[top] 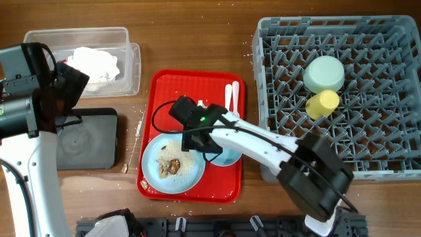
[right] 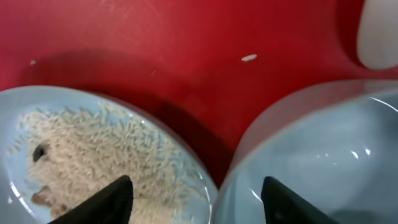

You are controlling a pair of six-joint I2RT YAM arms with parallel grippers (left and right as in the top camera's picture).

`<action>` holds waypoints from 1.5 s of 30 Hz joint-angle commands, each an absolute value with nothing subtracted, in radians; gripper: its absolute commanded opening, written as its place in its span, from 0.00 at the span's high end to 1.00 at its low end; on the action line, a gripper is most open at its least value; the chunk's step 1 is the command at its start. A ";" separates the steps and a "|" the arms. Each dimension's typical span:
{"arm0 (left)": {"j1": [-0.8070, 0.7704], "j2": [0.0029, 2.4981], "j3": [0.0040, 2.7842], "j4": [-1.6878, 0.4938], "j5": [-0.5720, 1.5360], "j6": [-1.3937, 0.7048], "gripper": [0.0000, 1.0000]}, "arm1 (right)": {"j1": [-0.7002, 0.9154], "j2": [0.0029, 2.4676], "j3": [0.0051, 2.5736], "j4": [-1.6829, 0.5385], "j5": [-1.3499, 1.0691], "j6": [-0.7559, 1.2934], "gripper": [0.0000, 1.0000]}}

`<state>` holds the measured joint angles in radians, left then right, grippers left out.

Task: Sort waste into correct bins and load items into the dishwasher rack
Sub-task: 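Move the right gripper back to the light-blue bowl on the tray, then grasp the light-blue bowl with the right gripper and lift, then carry the light-blue bowl into the rack's front and release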

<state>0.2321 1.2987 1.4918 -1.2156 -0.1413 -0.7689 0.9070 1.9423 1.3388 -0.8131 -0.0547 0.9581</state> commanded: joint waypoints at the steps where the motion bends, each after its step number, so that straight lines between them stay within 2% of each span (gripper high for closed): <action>1: 0.239 1.297 1.495 -1.213 -0.150 -0.771 0.00 | 0.903 1.960 1.345 -0.797 -0.030 0.968 0.42; 3: 0.239 1.297 1.495 -1.213 -0.150 -0.771 0.00 | 0.899 1.960 1.358 -0.805 -0.030 0.966 0.50; 7: 0.239 1.297 1.495 -1.213 -0.150 -0.771 0.00 | 0.881 1.959 1.377 -0.820 -0.049 0.942 0.60; 12: 0.239 1.297 1.495 -1.213 -0.150 -0.771 0.00 | 0.844 1.956 1.377 -0.823 -0.062 0.942 0.57; 16: 0.239 1.297 1.495 -1.213 -0.150 -0.771 0.00 | 0.818 1.956 1.377 -0.820 -0.044 0.942 0.59; 20: 0.239 1.297 1.495 -1.213 -0.150 -0.771 0.00 | 0.818 1.956 1.376 -0.820 -0.031 0.945 0.80; 21: 0.239 1.297 1.495 -1.213 -0.150 -0.771 0.00 | 0.818 1.956 1.377 -0.820 -0.041 0.945 0.88; 23: 0.239 1.297 1.495 -1.213 -0.150 -0.771 0.00 | 0.818 1.956 1.377 -0.820 -0.061 0.945 0.95; 29: 0.239 1.297 1.495 -1.213 -0.150 -0.771 0.00 | 0.776 1.896 1.483 -0.891 -0.132 0.852 0.96; 34: 0.239 1.297 1.495 -1.213 -0.150 -0.771 0.00 | 0.609 1.762 1.723 -1.134 -0.131 0.624 0.96; 39: 0.239 1.297 1.495 -1.213 -0.150 -0.771 0.00 | 0.325 1.625 1.765 -1.319 -0.154 0.456 0.96; 45: 0.239 1.297 1.495 -1.213 -0.150 -0.771 0.00 | -0.021 1.567 1.762 -1.495 -0.469 0.105 0.96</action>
<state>0.2321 1.2987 1.4918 -1.2160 -0.1413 -0.7689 0.1085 1.5890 1.7584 -1.4601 -0.2497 0.3542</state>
